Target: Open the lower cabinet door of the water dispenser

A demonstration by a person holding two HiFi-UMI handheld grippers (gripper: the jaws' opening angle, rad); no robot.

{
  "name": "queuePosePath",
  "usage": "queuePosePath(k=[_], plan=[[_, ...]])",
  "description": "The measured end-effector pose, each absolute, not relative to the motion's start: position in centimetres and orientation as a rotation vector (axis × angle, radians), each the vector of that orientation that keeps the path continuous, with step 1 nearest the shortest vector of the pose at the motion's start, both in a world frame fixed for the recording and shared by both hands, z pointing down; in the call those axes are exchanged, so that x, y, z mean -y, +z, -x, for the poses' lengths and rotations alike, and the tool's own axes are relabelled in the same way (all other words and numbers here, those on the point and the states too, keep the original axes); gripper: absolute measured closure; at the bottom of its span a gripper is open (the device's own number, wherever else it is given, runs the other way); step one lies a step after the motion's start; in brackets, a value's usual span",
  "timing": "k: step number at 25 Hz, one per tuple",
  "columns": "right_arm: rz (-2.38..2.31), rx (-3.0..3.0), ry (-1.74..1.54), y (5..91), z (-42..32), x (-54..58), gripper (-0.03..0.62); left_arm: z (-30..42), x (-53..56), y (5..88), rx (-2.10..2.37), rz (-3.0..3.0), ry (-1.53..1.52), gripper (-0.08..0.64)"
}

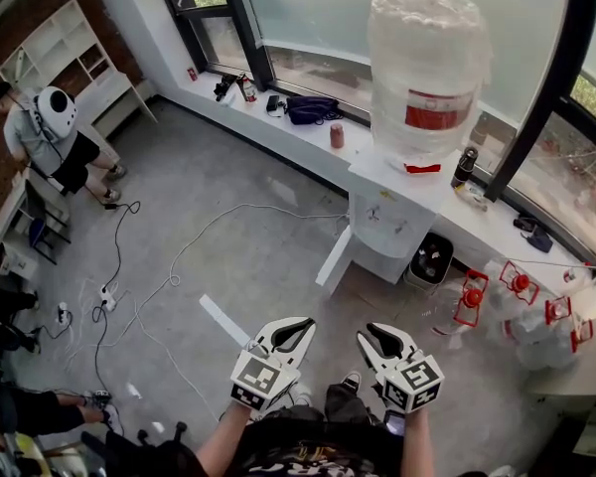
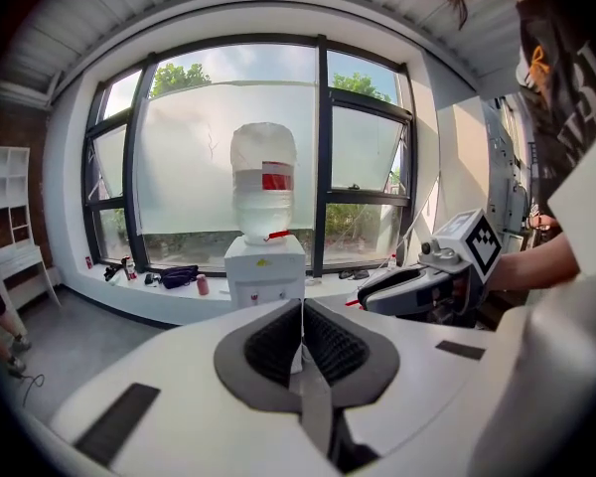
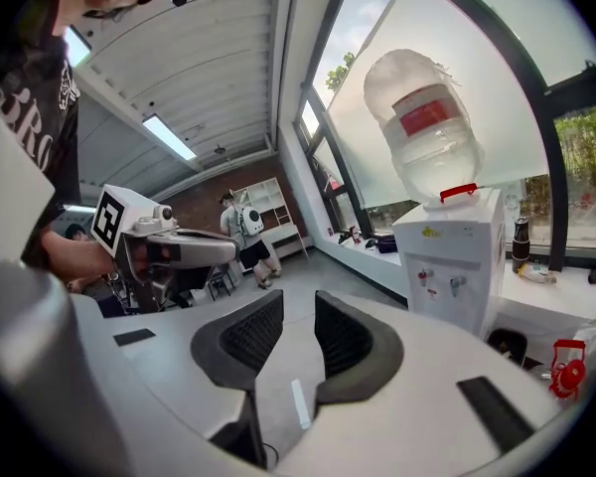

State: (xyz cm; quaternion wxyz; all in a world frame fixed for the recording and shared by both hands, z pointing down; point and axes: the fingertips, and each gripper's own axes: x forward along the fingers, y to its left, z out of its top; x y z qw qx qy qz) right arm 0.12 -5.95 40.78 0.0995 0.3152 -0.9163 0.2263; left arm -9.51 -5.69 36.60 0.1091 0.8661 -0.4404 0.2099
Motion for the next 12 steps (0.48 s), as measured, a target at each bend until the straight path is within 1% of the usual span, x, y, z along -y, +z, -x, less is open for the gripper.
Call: queuePosePath(k=[6, 9, 12], plan=[[-1.011, 2.705, 0.583, 38.7, 2.5, 2.8, 0.515, 12.0, 1.3, 35.8, 1.287, -2.577, 0.574, 0.540], [-1.062, 2.713, 0.575, 36.9, 4.5, 0.7, 0.573, 13.3, -1.4, 35.6, 1.275, -2.591, 0.558, 0.540], [-1.053, 2.736, 0.568, 36.6, 6.3, -2.2, 0.577, 14.3, -4.1, 35.3, 1.255, -2.613, 0.542, 0.540]])
